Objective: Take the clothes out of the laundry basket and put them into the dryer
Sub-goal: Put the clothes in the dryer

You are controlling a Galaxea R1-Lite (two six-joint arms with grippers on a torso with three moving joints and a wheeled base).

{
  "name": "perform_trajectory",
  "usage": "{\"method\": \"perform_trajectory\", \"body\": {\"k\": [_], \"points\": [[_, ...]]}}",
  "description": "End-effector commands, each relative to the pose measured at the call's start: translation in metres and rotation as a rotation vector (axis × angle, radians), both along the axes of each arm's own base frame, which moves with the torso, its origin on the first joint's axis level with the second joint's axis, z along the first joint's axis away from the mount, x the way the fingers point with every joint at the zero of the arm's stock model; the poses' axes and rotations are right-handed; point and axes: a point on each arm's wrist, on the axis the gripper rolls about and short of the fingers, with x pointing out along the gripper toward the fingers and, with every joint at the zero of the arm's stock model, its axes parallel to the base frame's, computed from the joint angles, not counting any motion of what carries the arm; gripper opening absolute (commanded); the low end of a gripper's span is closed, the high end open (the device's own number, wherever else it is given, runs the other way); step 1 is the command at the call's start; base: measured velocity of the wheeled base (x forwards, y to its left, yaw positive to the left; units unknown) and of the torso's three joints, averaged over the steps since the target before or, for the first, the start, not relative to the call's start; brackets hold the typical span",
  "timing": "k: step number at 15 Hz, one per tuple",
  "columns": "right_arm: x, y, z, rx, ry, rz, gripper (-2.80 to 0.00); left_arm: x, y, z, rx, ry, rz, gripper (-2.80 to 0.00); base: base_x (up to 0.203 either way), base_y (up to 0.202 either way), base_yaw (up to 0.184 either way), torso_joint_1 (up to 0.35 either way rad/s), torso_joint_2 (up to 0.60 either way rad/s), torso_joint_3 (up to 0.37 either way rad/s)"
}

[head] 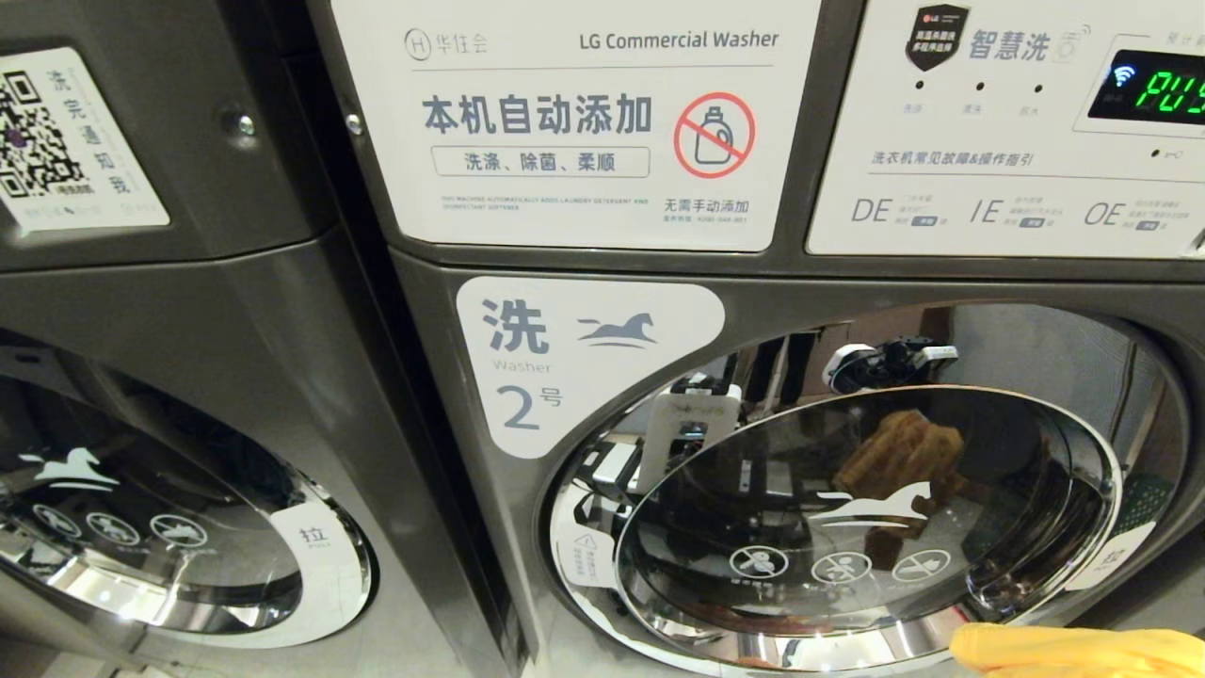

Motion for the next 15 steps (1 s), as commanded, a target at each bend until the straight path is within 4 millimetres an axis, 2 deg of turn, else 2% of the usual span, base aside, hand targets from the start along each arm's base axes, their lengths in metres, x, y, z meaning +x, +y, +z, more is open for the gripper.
{"method": "perform_trajectory", "body": {"k": [1, 15], "points": [[-0.0001, 0.0000, 0.0000, -0.012, -0.001, 0.001, -2.80, -0.0001, 0.0000, 0.0000, 0.000, -0.002, 0.000, -2.80, 0.000, 0.000, 0.000, 0.000, 0.00, 0.000], [-0.0001, -0.0001, -0.0003, -0.017, 0.002, 0.000, -2.80, -0.0002, 0.0000, 0.0001, 0.000, -0.003, 0.001, -2.80, 0.000, 0.000, 0.000, 0.000, 0.00, 0.000]]}}
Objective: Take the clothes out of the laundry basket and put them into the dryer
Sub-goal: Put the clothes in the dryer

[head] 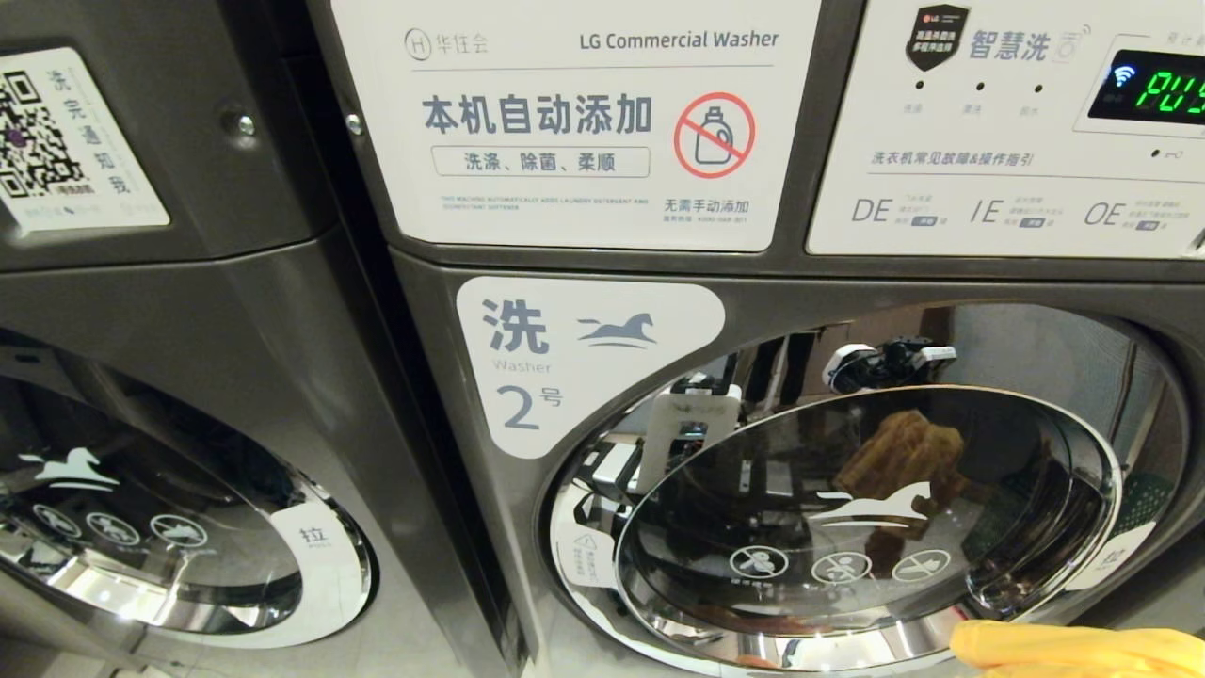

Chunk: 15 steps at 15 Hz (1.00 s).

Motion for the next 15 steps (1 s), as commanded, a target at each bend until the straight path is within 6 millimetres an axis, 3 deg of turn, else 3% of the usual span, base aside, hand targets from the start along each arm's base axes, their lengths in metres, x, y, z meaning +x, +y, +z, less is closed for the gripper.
{"method": "perform_trajectory", "body": {"k": [1, 7, 15], "points": [[-0.0001, 0.0000, 0.0000, 0.006, -0.001, -0.001, -2.80, -0.0001, 0.0000, 0.0000, 0.000, -0.003, -0.001, -2.80, 0.000, 0.000, 0.000, 0.000, 0.00, 0.000], [-0.0001, 0.0000, 0.0002, -0.004, -0.003, 0.001, -2.80, -0.0002, 0.0000, 0.0002, 0.002, -0.004, -0.001, -2.80, 0.000, 0.000, 0.000, 0.000, -0.01, -0.010], [-0.0001, 0.0000, 0.0002, -0.012, -0.003, 0.002, -2.80, -0.0002, 0.0000, 0.0002, 0.002, -0.004, -0.001, -2.80, 0.000, 0.000, 0.000, 0.030, -0.37, -0.344]]}}
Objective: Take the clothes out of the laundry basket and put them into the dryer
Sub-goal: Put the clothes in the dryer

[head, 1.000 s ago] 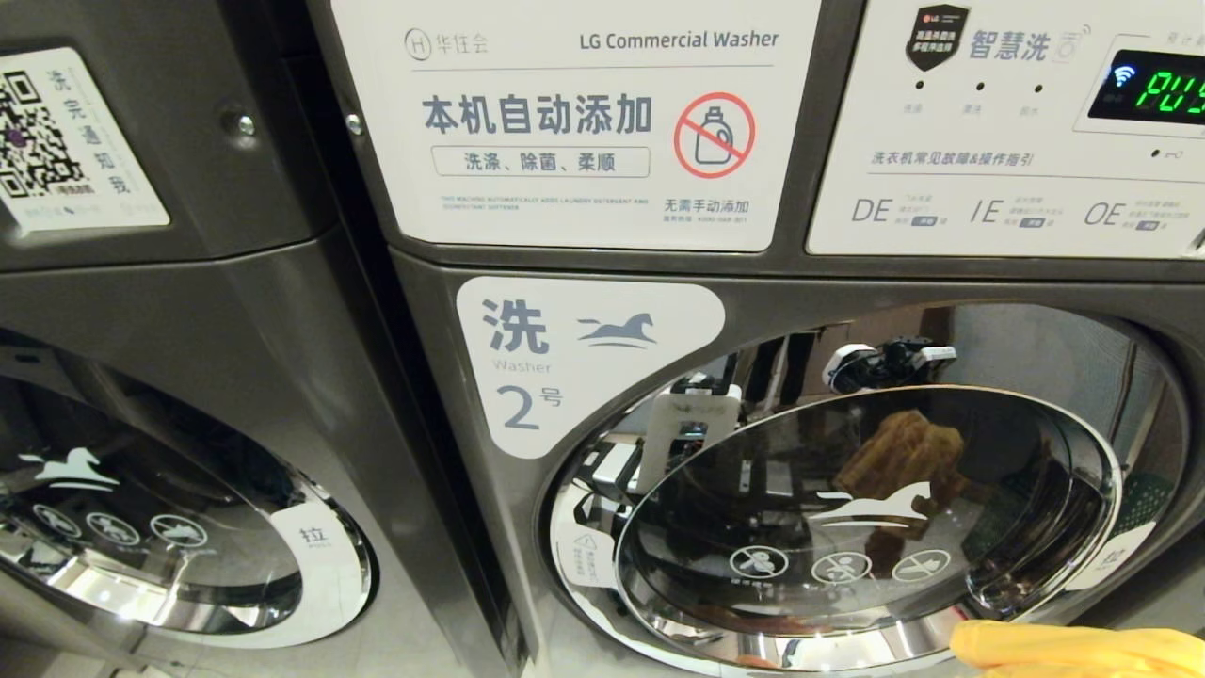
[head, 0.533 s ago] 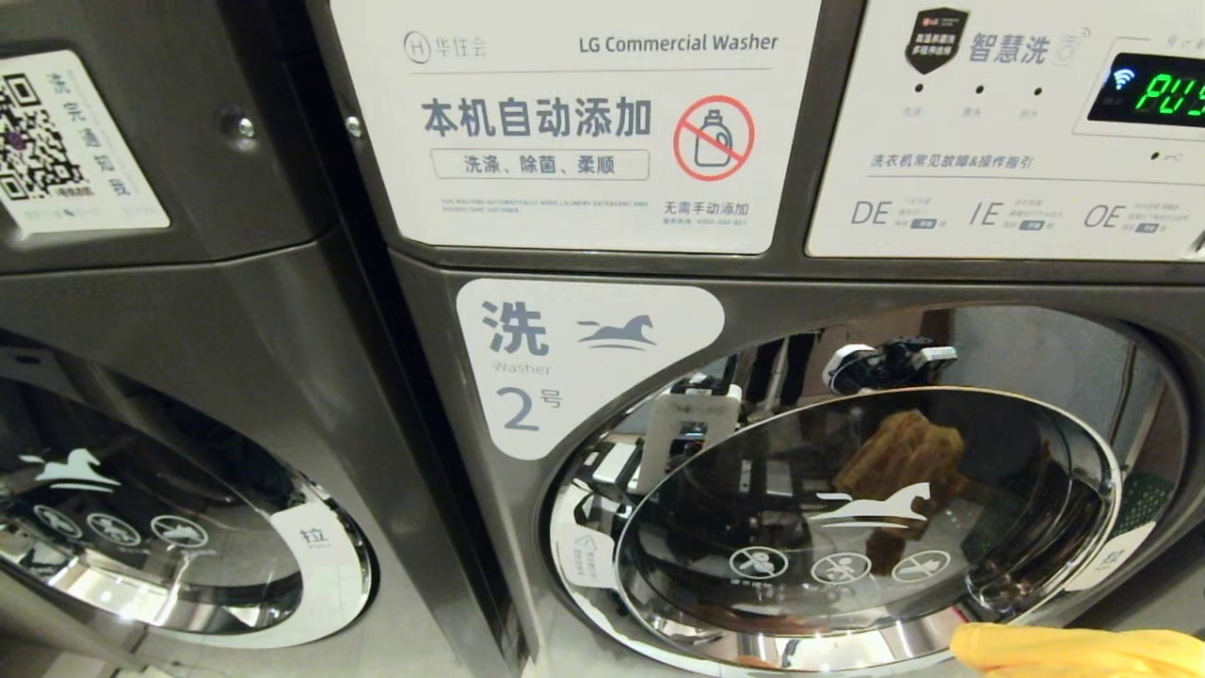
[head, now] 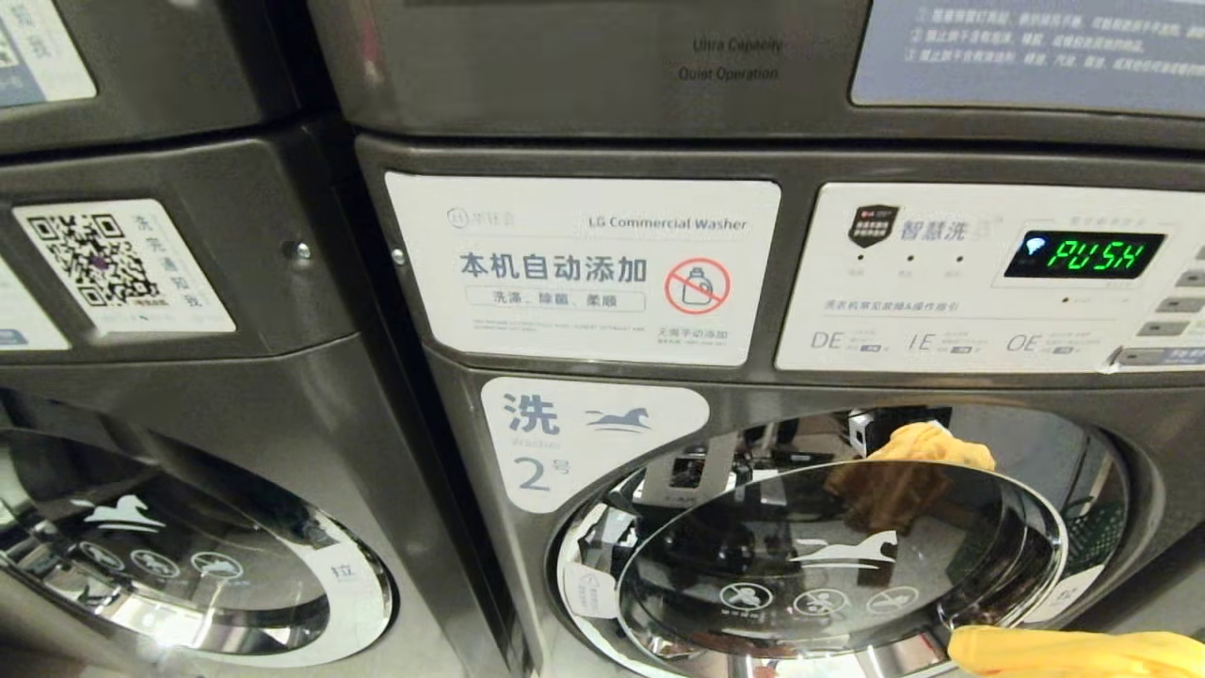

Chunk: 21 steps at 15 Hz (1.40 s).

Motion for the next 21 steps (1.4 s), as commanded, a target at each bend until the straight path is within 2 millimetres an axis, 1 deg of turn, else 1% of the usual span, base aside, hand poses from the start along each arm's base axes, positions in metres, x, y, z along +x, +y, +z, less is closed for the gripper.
{"method": "perform_trajectory", "body": {"k": [1, 11, 21], "points": [[-0.0001, 0.0000, 0.0000, -0.003, -0.001, 0.000, -2.80, -0.0001, 0.0000, -0.0001, 0.000, -0.002, 0.000, -2.80, 0.000, 0.000, 0.000, 0.103, -0.46, -0.369], [-0.0001, 0.0002, -0.0001, -0.021, 0.000, 0.008, -2.80, -0.0001, 0.0000, -0.0001, 0.000, -0.002, 0.000, -2.80, 0.000, 0.000, 0.000, 0.144, -0.48, -0.336], [-0.0001, 0.0002, -0.0001, -0.017, 0.001, 0.007, -2.80, -0.0001, 0.0000, -0.0001, 0.000, -0.002, 0.000, -2.80, 0.000, 0.000, 0.000, 0.213, -0.54, -0.329]]}}
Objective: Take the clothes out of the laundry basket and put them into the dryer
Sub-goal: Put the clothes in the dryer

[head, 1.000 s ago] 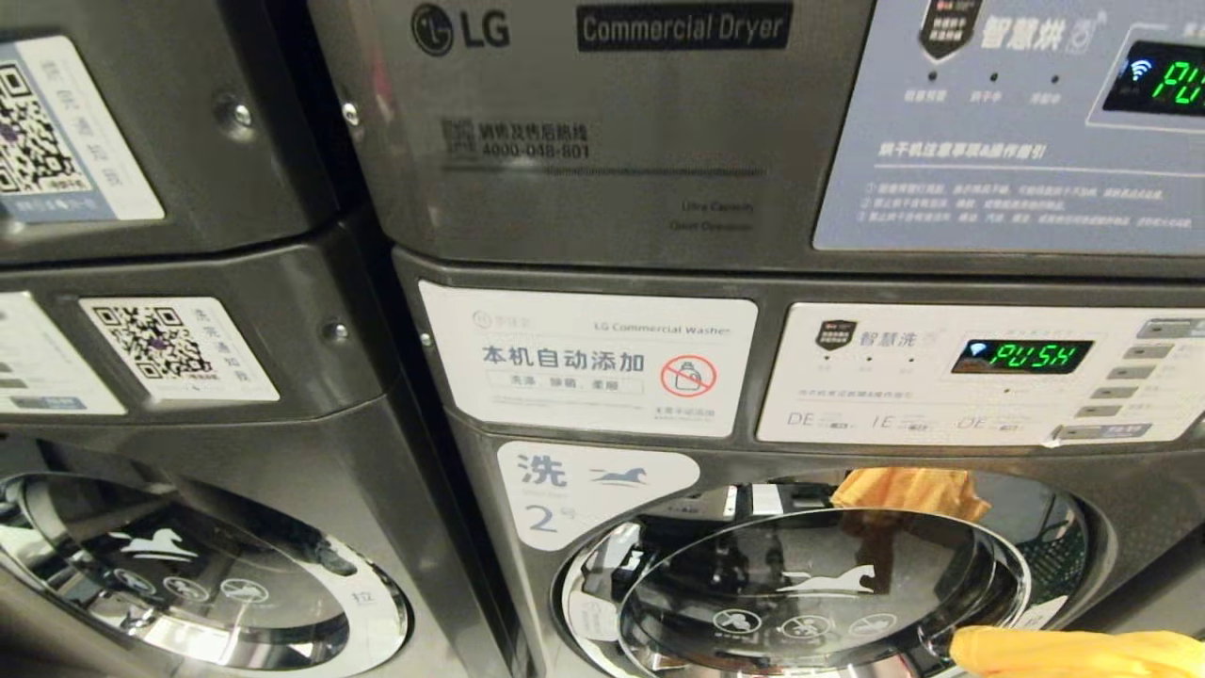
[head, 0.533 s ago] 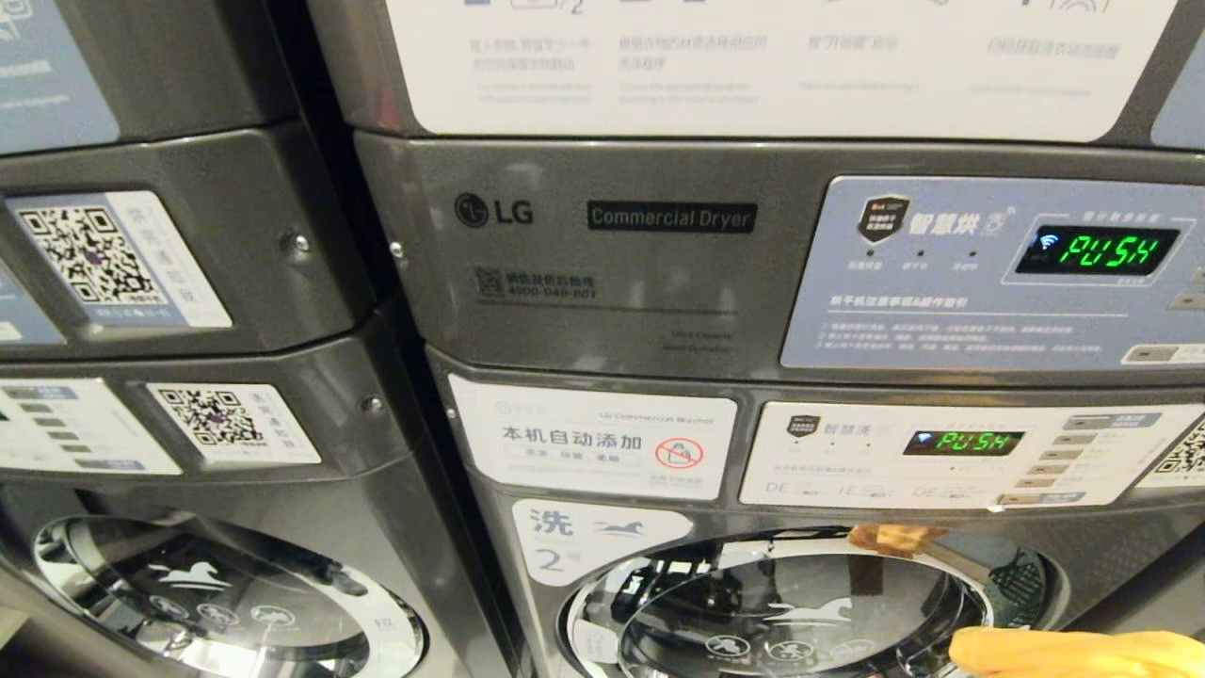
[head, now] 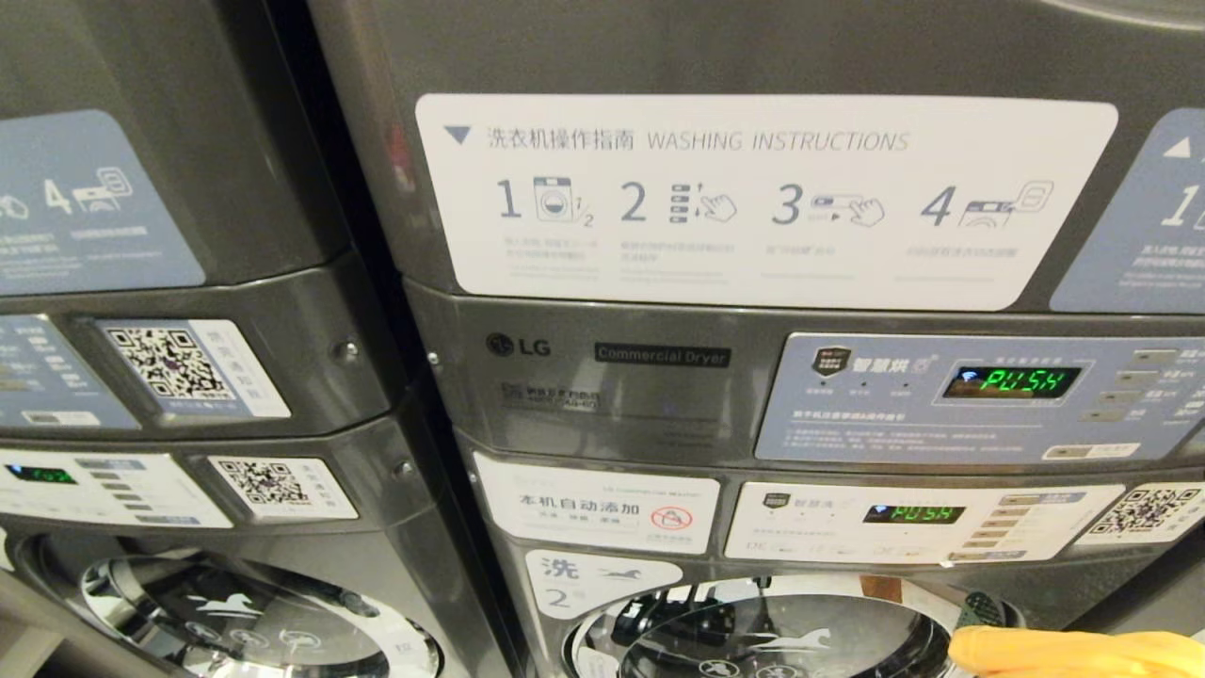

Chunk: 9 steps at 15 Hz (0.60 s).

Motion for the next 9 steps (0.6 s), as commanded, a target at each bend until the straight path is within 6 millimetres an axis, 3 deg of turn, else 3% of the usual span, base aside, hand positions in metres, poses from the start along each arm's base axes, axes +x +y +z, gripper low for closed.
{"method": "perform_trajectory", "body": {"k": [1, 4, 9], "points": [[-0.0001, 0.0000, 0.0000, 0.005, -0.001, 0.001, -2.80, -0.0001, 0.0000, 0.0000, 0.000, -0.003, 0.000, -2.80, 0.000, 0.000, 0.000, 0.251, -0.60, -0.338], [-0.0001, 0.0000, 0.0000, 0.014, -0.001, 0.000, -2.80, -0.0001, 0.0000, 0.0000, 0.000, -0.003, 0.000, -2.80, 0.000, 0.000, 0.000, 0.253, -0.58, -0.325], [-0.0001, -0.0001, 0.0001, 0.017, -0.002, -0.003, -2.80, -0.0001, 0.0000, 0.0000, 0.000, -0.003, 0.000, -2.80, 0.000, 0.000, 0.000, 0.175, -0.39, -0.216]]}}
